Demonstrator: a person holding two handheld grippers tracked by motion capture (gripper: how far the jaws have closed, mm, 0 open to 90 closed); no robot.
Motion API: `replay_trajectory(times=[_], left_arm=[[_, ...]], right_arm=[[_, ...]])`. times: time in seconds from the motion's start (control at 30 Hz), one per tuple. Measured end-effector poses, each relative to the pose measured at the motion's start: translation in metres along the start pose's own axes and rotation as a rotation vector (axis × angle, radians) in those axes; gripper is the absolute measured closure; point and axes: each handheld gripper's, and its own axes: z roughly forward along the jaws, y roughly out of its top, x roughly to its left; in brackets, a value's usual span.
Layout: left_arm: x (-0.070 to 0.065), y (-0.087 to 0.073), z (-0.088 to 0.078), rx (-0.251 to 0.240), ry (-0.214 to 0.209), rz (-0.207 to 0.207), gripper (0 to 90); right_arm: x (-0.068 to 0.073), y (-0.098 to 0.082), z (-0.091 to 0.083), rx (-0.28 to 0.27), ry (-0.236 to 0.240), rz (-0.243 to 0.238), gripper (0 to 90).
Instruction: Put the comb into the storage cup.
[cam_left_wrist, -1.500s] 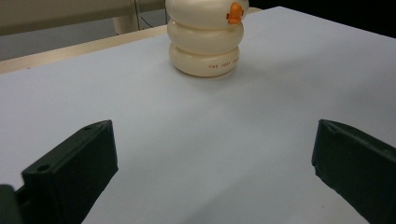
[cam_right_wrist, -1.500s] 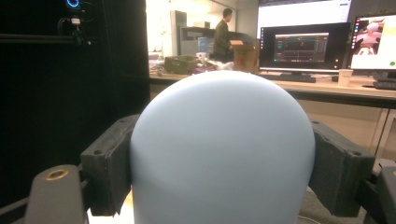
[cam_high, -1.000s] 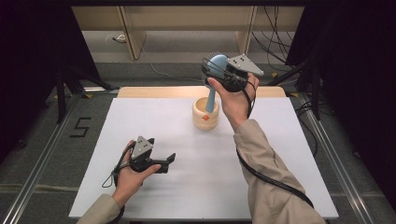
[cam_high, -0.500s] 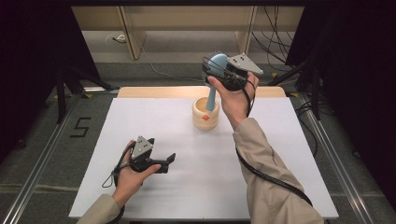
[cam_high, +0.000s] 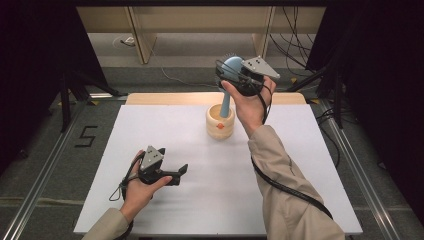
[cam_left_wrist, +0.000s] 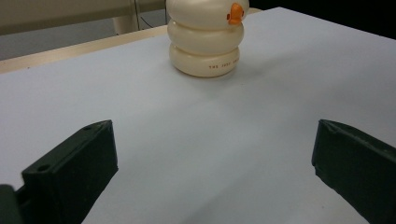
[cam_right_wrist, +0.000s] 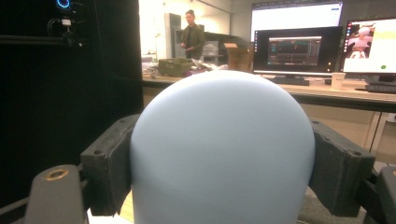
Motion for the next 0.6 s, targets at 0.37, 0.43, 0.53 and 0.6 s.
replay_trajectory(times=[0.37,0.43,0.53,0.6], left_arm=[[0.0002,-0.0002,-0.0001,0.000,0.000,-0.001,0.0],[0.0003,-0.0002,0.0000,0.000,0.000,-0.002,0.0],[0.0004,-0.0003,0.0000,-0.001,0.001,-0.003,0.0],[0.0005,-0.0003,0.0001,-0.001,0.000,-0.003,0.0]], right_arm=[[-0.0002,-0.0029,0.0025,0.000,-0.003,-0.004,20.3],[-0.0006,-0.0035,0.0032,-0.003,-0.002,-0.004,20.3],[-0.0005,-0.0047,0.0040,0.001,-0.003,-0.002,20.3],[-0.0007,-0.0056,0.0045,-0.002,-0.004,-0.005,20.3]])
